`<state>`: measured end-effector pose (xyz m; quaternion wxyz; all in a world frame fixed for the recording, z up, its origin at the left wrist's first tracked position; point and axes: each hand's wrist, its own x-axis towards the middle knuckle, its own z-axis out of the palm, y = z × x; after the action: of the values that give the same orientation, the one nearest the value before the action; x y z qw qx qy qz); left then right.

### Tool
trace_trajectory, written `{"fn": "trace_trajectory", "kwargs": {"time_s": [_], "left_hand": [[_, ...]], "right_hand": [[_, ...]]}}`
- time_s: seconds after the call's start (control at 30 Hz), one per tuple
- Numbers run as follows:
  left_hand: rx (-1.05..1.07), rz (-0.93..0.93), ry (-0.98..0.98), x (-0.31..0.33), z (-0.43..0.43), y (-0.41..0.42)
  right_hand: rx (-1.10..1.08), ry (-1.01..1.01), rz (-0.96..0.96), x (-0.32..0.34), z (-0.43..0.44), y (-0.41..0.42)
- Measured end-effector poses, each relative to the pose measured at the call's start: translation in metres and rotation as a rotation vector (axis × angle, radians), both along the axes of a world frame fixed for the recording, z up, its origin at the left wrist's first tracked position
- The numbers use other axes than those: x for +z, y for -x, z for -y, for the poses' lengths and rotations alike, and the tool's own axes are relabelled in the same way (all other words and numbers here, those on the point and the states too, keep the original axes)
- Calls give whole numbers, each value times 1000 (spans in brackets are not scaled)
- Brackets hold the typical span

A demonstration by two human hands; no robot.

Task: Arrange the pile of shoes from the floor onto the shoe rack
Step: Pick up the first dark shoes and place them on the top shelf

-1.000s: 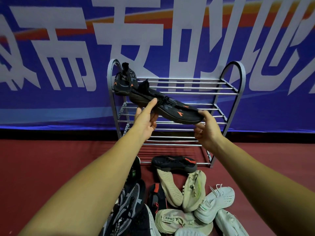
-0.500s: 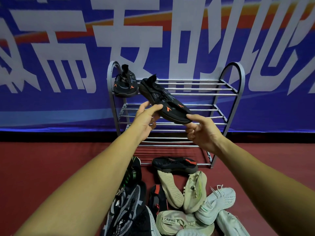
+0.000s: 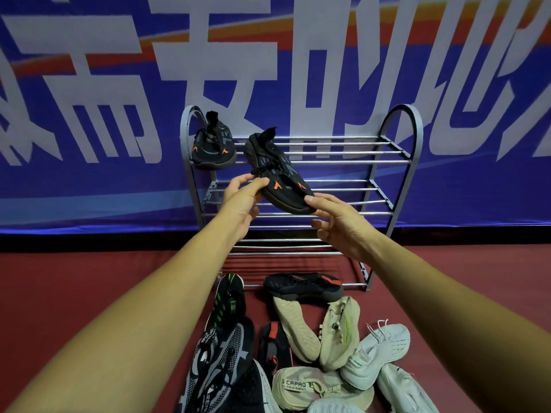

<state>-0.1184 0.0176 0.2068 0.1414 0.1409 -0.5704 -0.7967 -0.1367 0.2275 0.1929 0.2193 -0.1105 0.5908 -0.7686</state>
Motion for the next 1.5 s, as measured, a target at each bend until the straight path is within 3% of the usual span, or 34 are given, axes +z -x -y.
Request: {"fn": "trace_trajectory", "kwargs": {"time_s": [0.2, 0.4, 0.63, 0.87, 1.03, 1.37, 1.5], "left_hand": [[13, 23, -7, -1, 0, -2], [-62, 64, -45, 3, -1, -4], [28, 131, -205, 1, 4, -5], [96, 155, -136, 0, 10, -9], [140, 109, -205, 6, 14, -11], [84, 61, -239, 6, 15, -17], [43, 132, -203, 5, 23, -18]], "right_hand": [[-36, 19, 7, 1, 6, 4], [-69, 197, 75, 5, 0, 4], [-281, 331, 163, 6, -13, 5], [-314, 238, 76, 3, -20, 8], [-312, 208, 8, 7, -13, 8], [-333, 162, 30, 18, 16, -2], [-398, 128, 71, 23, 15, 5]]}}
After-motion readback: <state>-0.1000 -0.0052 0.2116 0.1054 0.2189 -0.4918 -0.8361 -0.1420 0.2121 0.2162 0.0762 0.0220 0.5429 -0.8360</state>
